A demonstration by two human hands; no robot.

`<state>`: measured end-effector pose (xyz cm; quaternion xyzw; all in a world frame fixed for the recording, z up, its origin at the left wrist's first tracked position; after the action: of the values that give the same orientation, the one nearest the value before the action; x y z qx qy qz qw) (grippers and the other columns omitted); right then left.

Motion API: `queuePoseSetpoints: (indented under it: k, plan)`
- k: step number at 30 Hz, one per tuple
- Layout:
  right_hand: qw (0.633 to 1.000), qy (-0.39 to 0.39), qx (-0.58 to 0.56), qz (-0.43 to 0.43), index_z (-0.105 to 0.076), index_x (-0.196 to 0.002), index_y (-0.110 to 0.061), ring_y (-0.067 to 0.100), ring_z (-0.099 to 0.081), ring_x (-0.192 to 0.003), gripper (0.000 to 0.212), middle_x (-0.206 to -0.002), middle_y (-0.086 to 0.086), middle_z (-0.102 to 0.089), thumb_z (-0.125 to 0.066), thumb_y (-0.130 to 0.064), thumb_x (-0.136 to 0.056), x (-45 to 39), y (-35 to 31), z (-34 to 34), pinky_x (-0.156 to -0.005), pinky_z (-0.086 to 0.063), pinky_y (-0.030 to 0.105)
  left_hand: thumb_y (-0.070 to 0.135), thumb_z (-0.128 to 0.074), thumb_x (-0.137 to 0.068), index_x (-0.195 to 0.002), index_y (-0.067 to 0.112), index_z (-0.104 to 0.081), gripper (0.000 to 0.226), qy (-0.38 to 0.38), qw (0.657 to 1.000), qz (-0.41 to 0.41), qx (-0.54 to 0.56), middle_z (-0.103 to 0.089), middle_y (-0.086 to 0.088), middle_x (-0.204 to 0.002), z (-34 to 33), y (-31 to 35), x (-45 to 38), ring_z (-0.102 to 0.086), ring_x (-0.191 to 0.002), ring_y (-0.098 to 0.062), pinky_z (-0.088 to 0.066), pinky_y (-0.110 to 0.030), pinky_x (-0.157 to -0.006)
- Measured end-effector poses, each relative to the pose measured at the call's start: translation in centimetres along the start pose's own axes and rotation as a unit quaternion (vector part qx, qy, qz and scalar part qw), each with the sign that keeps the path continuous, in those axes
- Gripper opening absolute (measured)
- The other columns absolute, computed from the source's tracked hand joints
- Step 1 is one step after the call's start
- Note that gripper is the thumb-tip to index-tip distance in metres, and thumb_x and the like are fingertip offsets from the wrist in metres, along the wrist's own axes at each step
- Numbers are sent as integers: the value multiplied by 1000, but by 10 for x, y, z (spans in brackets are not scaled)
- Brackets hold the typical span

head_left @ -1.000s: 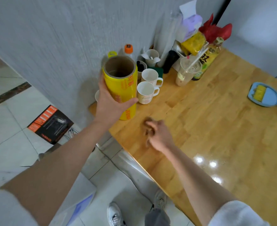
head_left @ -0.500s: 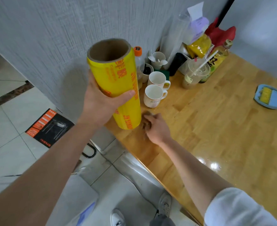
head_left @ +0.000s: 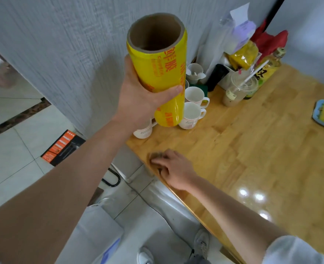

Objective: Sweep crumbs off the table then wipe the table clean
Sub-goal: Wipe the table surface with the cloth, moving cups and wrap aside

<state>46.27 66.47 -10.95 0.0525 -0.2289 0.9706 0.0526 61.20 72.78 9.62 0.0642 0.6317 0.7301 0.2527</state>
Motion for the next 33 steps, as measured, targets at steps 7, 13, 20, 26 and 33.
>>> queuePoseSetpoints:
  k: [7, 13, 20, 26, 33]
  plan:
    - [974, 99, -28, -200, -48, -146, -27, 29, -53, -119, 48, -131, 7, -48, -50, -26, -98, -8, 62, 25, -88, -53, 39, 55, -89, -60, -141, 16, -38, 104, -1, 999, -44, -26, -60, 6, -131, -2, 22, -20, -60, -118, -3, -57, -31, -92]
    - [989, 52, -32, -137, -47, -146, -31, 31, -50, -121, 49, -136, 7, -48, -45, -28, -97, -55, 8, 6, -98, -47, 44, 46, -92, -61, -136, 19, -41, 94, -18, 998, -30, -48, -60, 13, -123, -13, 14, -22, -59, -108, 10, -52, -11, -82]
    - [976, 85, -73, -185, -64, -129, -39, 21, -60, -110, 40, -123, -2, -55, -56, -24, -93, 28, 77, 28, -84, -51, 31, 42, -94, -60, -140, 24, -38, 99, -59, 996, -10, -64, -60, 19, -120, -23, -12, -10, -59, -109, 9, -53, -13, -85]
    - [966, 132, -57, -216, -60, -135, -32, 31, -57, -113, 42, -126, 7, -54, -52, -24, -95, -5, 64, 32, -92, -50, 39, 51, -92, -56, -140, 19, -44, 101, -38, 997, 2, -63, -63, 14, -124, -15, -23, -10, -60, -110, 8, -53, -12, -84]
    - [990, 53, -47, -118, -61, -132, -38, 22, -59, -109, 40, -122, 0, -53, -54, -26, -95, 7, 69, 30, -82, -54, 36, 53, -92, -56, -142, 22, -42, 104, -58, 994, 18, -88, -62, 14, -127, -16, -47, -1, -60, -113, 6, -54, -16, -87]
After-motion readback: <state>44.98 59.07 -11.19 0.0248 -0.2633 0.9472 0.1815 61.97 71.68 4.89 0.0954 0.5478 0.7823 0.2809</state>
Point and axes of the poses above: each hand's wrist, its own x-axis away from the middle knuckle, its own z-axis out of the back of the hand, y = z × x, the point moved 6 cm from there along -x, towards the middle knuckle
